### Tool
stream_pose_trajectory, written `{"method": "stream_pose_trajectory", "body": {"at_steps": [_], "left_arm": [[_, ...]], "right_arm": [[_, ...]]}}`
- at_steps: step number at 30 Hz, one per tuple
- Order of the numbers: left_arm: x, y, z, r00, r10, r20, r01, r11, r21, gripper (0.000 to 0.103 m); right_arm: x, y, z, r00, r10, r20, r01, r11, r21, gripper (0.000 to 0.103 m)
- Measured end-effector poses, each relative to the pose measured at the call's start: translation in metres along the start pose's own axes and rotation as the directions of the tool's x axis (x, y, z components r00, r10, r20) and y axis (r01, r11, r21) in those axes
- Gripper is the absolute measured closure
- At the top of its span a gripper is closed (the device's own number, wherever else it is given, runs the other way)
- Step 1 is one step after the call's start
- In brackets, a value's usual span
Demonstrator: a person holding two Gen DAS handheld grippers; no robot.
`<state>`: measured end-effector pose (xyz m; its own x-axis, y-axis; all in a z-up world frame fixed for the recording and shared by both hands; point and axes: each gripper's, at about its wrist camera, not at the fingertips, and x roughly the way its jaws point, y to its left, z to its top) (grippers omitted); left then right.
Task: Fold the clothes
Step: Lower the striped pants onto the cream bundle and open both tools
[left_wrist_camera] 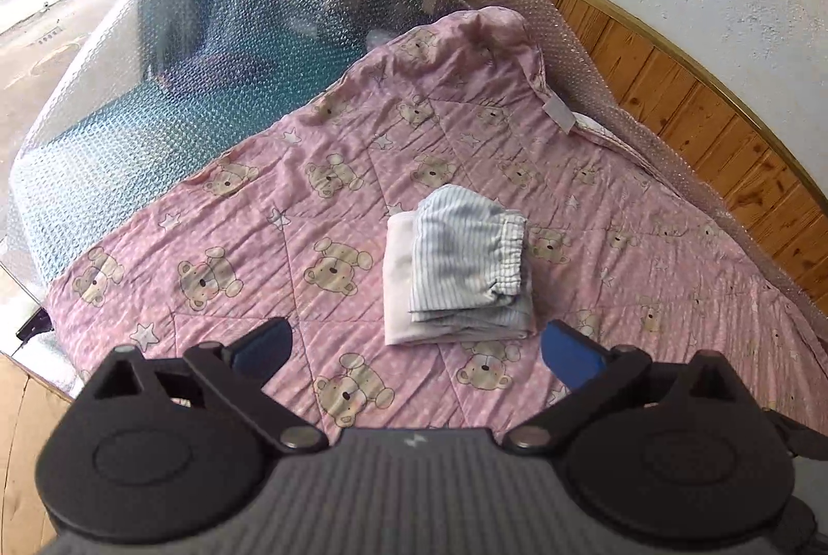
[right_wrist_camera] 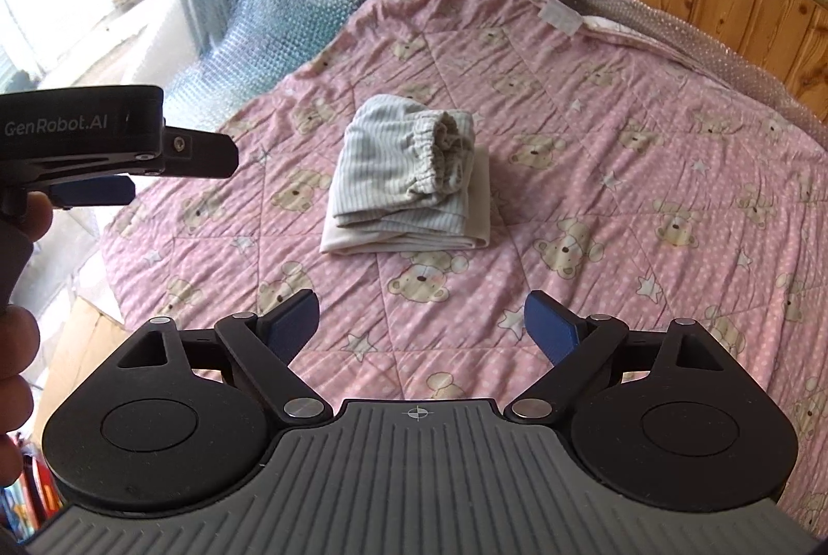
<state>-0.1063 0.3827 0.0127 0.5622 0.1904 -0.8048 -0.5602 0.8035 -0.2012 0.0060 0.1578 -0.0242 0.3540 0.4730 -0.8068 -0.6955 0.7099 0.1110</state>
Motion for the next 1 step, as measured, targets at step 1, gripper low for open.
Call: {"method": "stream_pose_trajectory", "body": {"at_steps": [1], "left_arm": [[-0.0034, -0.0002, -0.0023, 1.0, 0.002, 0.002, -0.002, 1.0, 0.001, 0.0]], "right_arm": [[-0.0015, -0.0003, -0.0005, 1.0, 0.002, 0.002, -0.002, 1.0, 0.002, 0.014]]}}
